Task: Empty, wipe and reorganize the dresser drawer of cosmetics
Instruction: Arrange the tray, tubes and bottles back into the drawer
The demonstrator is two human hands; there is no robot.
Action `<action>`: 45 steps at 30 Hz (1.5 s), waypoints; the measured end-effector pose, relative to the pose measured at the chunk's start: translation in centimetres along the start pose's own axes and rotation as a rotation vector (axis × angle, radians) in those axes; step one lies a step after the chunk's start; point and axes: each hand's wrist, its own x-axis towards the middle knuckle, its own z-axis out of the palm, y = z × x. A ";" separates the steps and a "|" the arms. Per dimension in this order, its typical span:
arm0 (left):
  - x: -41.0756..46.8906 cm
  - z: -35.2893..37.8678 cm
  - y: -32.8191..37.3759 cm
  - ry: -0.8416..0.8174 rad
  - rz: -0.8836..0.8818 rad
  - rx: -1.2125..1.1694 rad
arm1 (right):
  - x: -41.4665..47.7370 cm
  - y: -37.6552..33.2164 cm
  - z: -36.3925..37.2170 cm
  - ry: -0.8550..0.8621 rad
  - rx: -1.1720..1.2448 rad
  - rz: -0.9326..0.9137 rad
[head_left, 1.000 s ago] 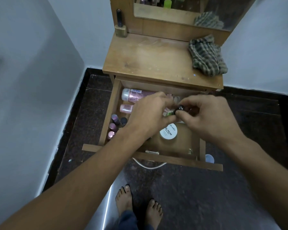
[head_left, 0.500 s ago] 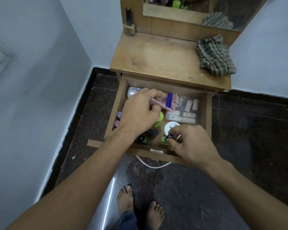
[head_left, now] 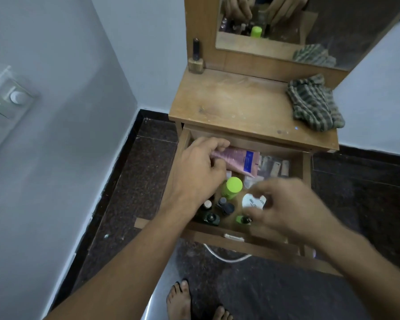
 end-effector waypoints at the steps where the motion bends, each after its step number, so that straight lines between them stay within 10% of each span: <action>1: 0.6 -0.1 -0.2 0.021 -0.012 -0.009 | 1.0 -0.7 -1.6 0.049 0.062 -0.022; 10: 9.2 -1.4 -0.2 0.341 -0.253 -0.046 | 17.7 -9.6 -9.9 0.666 0.145 -0.154; 28: 15.0 -1.6 -2.5 0.355 -0.337 -0.017 | 25.3 -10.3 -9.7 0.644 -0.041 -0.115; 45: 0.7 2.2 3.1 0.036 0.096 -0.125 | 2.8 1.2 -5.6 0.559 0.120 -0.035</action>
